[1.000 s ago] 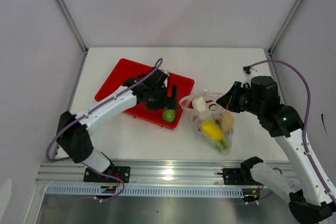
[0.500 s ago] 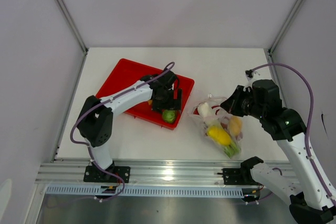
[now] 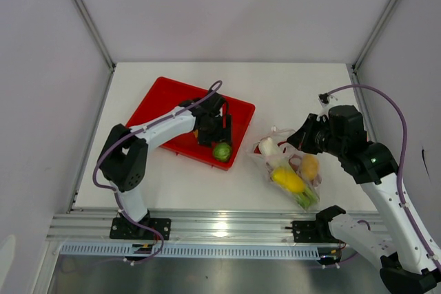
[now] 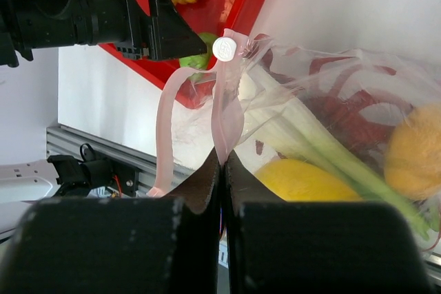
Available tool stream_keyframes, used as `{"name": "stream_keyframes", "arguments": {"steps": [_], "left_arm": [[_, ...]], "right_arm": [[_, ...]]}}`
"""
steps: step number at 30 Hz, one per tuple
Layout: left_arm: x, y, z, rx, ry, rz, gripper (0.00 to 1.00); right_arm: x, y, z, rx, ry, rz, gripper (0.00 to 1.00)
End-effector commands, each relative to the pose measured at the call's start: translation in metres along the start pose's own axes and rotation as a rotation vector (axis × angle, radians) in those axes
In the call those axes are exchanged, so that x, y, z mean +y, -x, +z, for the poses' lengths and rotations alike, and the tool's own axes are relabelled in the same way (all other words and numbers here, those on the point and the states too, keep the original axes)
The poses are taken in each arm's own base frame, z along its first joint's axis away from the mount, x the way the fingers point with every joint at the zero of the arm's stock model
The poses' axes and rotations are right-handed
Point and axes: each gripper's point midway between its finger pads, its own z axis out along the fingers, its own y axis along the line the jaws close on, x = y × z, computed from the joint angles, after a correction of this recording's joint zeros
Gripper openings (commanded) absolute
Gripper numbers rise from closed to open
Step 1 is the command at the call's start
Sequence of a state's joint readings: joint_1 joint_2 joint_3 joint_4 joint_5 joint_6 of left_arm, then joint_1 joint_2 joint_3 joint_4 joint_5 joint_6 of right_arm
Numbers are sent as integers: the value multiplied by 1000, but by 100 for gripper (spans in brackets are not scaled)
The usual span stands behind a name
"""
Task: Place the food in the zip-top bag and seal the zipper
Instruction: Pick up the fake fruit from the bin.
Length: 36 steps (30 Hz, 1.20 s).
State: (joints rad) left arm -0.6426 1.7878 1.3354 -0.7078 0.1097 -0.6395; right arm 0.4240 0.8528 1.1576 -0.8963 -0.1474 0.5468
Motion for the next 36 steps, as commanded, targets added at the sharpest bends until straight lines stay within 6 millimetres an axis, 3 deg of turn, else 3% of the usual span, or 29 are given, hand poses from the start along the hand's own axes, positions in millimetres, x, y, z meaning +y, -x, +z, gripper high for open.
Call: {"name": "stream_keyframes", "arguments": {"steps": [1,10,17,20,24,29,32,33,36], "left_arm": [[-10,6,-6,-33,-49,-6,79],[4,-7,10,1,12,-5,76],[-7,-16,21,19,-12,21,70],[-7,-18,26,32,-23,20,62],[-11,-22,28,40,-56,29,43],[-13,-15,10,-15,-72,41,25],[-9,-8,-4,-52,-46,53,11],[-9,-4,-15,-73,-41,57,2],[-11,13,-45,-161,-28,74,1]], "right_arm": [[14,13,-2,-57,64,-4,0],[17,14,0,-56,77,2,0],[18,14,1,-49,82,6,0],[19,13,1,-48,86,8,0],[18,13,1,-49,82,9,0],[20,15,0,-49,90,14,0],[20,14,0,-46,89,13,0],[20,14,1,-45,88,14,0],[21,14,1,-45,90,16,0]]}}
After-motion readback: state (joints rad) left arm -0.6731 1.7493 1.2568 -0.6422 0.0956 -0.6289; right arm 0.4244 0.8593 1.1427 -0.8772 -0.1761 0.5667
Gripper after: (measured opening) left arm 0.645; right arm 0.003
